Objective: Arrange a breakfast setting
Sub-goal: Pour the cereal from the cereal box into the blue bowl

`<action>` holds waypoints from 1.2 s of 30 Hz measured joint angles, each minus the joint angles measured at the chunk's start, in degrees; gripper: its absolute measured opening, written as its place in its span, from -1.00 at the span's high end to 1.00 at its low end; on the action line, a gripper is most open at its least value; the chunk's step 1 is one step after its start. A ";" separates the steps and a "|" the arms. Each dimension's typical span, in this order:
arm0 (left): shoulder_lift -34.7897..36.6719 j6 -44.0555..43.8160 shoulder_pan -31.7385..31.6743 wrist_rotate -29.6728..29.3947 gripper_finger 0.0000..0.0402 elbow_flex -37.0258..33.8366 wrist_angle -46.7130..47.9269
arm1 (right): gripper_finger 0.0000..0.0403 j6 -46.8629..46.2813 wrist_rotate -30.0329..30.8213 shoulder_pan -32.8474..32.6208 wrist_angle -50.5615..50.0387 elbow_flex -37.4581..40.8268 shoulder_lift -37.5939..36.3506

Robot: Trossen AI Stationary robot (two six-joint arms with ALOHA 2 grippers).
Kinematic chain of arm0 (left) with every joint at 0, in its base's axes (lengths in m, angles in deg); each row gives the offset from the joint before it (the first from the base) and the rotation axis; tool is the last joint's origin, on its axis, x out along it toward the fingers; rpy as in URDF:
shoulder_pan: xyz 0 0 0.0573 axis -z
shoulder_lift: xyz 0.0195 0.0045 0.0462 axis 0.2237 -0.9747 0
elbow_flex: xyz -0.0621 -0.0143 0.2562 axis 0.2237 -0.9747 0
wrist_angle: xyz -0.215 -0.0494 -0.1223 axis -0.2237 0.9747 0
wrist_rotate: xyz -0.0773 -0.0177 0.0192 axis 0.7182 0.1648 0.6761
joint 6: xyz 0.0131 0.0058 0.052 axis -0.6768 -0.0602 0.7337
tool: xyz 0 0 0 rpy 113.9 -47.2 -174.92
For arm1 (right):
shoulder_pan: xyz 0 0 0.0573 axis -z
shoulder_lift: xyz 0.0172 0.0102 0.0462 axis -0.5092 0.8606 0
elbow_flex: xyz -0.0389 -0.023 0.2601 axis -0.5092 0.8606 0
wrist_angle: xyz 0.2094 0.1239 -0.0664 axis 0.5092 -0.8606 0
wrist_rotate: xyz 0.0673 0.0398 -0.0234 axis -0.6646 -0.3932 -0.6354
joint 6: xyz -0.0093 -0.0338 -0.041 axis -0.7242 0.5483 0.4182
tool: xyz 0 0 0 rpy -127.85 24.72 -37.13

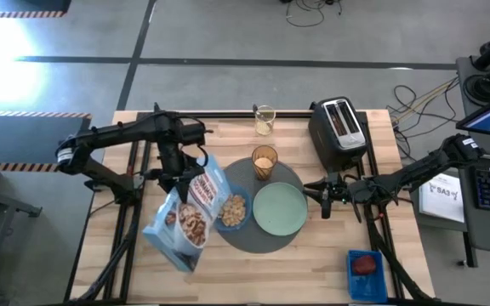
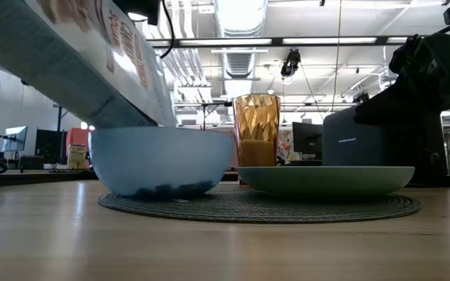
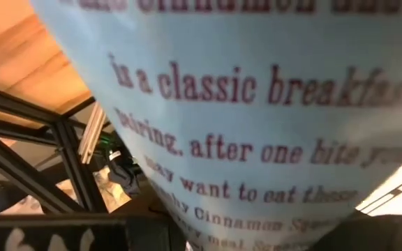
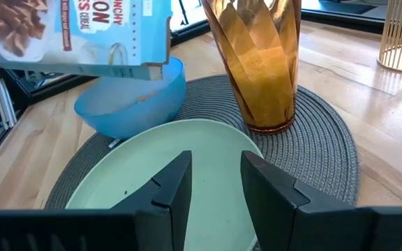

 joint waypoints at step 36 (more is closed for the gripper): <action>0.25 -4.43 5.60 7.49 0.52 6.18 0.01 | 0.43 0.01 0.02 -0.01 0.01 0.00 0.00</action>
